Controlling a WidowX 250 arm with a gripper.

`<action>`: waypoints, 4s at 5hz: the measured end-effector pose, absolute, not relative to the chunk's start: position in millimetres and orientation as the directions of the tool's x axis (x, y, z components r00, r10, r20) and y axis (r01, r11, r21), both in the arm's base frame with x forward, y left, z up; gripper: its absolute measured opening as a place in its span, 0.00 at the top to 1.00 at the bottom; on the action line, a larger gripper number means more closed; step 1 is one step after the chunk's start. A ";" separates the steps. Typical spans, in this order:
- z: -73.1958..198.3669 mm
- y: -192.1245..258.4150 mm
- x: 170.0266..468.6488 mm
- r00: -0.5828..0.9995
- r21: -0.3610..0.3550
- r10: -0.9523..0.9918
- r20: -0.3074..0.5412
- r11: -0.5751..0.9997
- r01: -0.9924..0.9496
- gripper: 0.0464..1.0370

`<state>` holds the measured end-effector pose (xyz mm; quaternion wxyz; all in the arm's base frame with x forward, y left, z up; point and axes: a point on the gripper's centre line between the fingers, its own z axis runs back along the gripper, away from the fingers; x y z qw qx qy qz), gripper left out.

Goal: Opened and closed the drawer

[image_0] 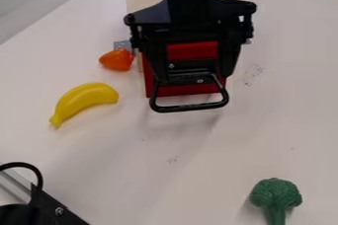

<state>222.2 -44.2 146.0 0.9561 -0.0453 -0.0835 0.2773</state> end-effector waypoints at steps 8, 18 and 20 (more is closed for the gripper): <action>57.8 29.4 282.6 0.667 -0.106 0.697 0.262 0.708 -0.698 0.04; 59.9 69.2 320.9 0.594 -0.158 0.714 0.370 0.678 -0.718 0.04; 54.7 65.6 315.0 0.589 -0.164 0.733 0.341 0.663 -0.731 0.04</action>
